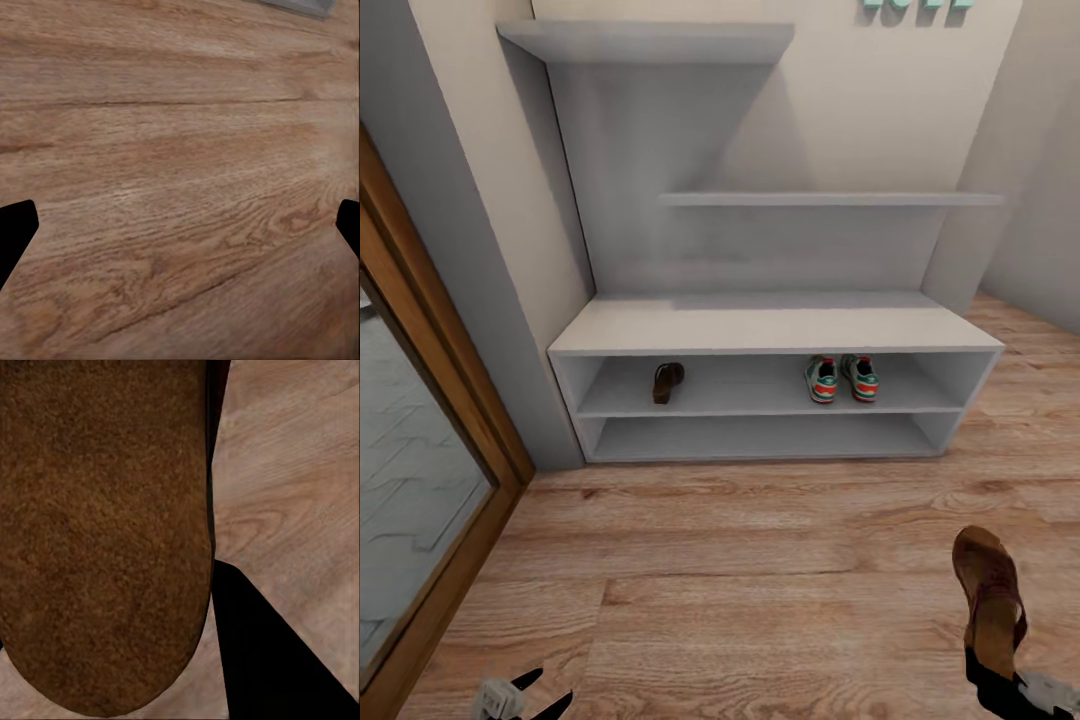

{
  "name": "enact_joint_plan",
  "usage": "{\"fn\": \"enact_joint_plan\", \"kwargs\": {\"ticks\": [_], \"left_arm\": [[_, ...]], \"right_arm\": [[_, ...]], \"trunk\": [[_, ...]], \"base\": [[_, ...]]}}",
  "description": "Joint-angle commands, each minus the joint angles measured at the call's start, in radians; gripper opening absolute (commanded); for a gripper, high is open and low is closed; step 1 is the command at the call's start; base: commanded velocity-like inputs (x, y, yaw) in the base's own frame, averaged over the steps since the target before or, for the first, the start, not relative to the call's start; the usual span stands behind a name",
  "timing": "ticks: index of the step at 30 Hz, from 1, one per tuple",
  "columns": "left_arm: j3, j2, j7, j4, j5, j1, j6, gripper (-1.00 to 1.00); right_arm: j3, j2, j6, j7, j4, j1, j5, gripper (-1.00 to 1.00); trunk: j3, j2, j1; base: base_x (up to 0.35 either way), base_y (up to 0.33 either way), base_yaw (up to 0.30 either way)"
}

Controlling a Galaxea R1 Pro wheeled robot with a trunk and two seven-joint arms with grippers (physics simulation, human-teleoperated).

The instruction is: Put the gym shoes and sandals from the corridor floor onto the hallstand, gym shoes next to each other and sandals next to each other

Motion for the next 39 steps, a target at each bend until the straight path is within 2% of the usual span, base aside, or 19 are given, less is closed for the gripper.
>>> {"fn": "enact_joint_plan", "kwargs": {"ticks": [1,3,5,6,7,8,9,10,12,13,14,15,17,19,20,23,26,39], "left_arm": [[0.002,0.0,-0.015,0.001,0.001,0.001,-0.007,1.0],[0.003,0.0,-0.055,0.002,0.001,0.005,-0.018,1.0],[0.003,0.0,-0.069,0.002,0.001,0.006,-0.027,1.0],[0.003,0.0,-0.078,0.002,0.001,0.009,-0.038,1.0],[0.003,0.0,-0.082,0.002,0.001,0.011,-0.043,1.0],[0.003,0.0,-0.086,0.002,0.002,0.017,-0.053,1.0],[0.003,0.0,-0.088,0.002,0.003,0.021,-0.056,1.0],[0.004,0.0,-0.091,0.002,0.004,0.026,-0.061,1.0],[0.004,0.0,-0.093,0.001,0.005,0.029,-0.064,1.0],[0.004,0.0,-0.094,0.001,0.006,0.031,-0.067,1.0],[0.004,0.0,-0.094,0.001,0.006,0.032,-0.068,1.0],[0.003,0.0,-0.095,0.001,0.006,0.033,-0.069,1.0],[0.003,0.0,-0.095,0.0,0.007,0.034,-0.07,1.0],[0.003,-0.001,-0.096,-0.002,0.007,0.034,-0.071,1.0],[0.003,-0.001,-0.096,-0.003,0.007,0.035,-0.071,1.0],[0.003,-0.001,-0.097,-0.003,0.007,0.035,-0.071,1.0],[0.003,0.0,-0.097,-0.004,0.007,0.035,-0.071,1.0],[0.002,-0.001,-0.097,-0.005,0.004,0.035,-0.072,1.0]], "right_arm": [[0.035,0.009,-0.001,0.007,0.001,-0.001,-0.004,-1.0],[0.158,0.03,0.002,0.004,-0.001,-0.001,0.005,-1.0],[0.208,0.036,0.007,-0.001,-0.002,-0.001,0.007,-1.0],[0.257,0.04,0.024,-0.01,-0.003,-0.005,0.009,-1.0],[0.281,0.042,0.038,-0.017,-0.003,-0.009,0.009,-1.0],[0.331,0.048,0.083,-0.036,-0.003,-0.026,0.009,-1.0],[0.356,0.053,0.112,-0.047,-0.003,-0.038,0.01,-1.0],[0.406,0.066,0.18,-0.073,-0.003,-0.071,0.009,-1.0],[0.449,0.084,0.253,-0.104,-0.001,-0.11,0.009,-1.0],[0.484,0.106,0.324,-0.136,0.003,-0.153,0.009,-1.0],[0.498,0.118,0.356,-0.152,0.005,-0.174,0.009,-1.0],[0.523,0.144,0.414,-0.185,0.008,-0.212,0.01,-1.0],[0.543,0.173,0.461,-0.219,0.011,-0.247,0.011,-1.0],[0.575,0.229,0.523,-0.289,0.013,-0.307,0.011,-1.0],[0.619,0.257,0.555,-0.359,0.015,-0.371,0.011,-1.0],[0.665,0.257,0.565,-0.385,0.011,-0.402,0.008,-1.0],[0.695,0.257,0.569,-0.396,0.005,-0.417,0.005,-1.0],[0.716,0.257,0.572,-0.4,0.006,-0.426,0.003,-1.0]], "trunk": [[-0.001,0.0,0.0],[-0.001,0.0,0.0],[-0.001,0.0,0.0],[-0.001,0.0,0.0],[-0.001,0.0,0.0],[-0.001,0.0,0.0],[-0.001,0.0,0.0],[-0.001,0.0,0.0],[-0.001,0.0,0.0],[-0.001,0.0,0.0],[-0.001,0.0,0.0],[-0.001,0.0,0.0],[-0.001,0.0,0.0],[-0.001,0.0,0.0],[-0.001,0.0,0.0],[-0.001,0.0,0.0],[-0.001,0.0,0.0],[-0.001,0.0,0.0]], "base": [[0.0,0.0,0.0],[0.0,0.0,0.0],[0.0,0.0,0.0],[0.0,0.0,0.0],[0.0,0.0,0.0],[0.0,0.0,0.0],[0.0,0.0,0.0],[0.0,0.0,0.0],[0.0,0.0,0.0],[0.0,0.0,0.0],[0.0,0.0,0.0],[0.0,0.0,0.0],[0.0,0.0,0.0],[0.0,0.0,0.0],[0.0,0.0,0.0],[0.0,0.0,0.0],[0.0,0.0,0.0],[0.0,0.0,0.0]]}}
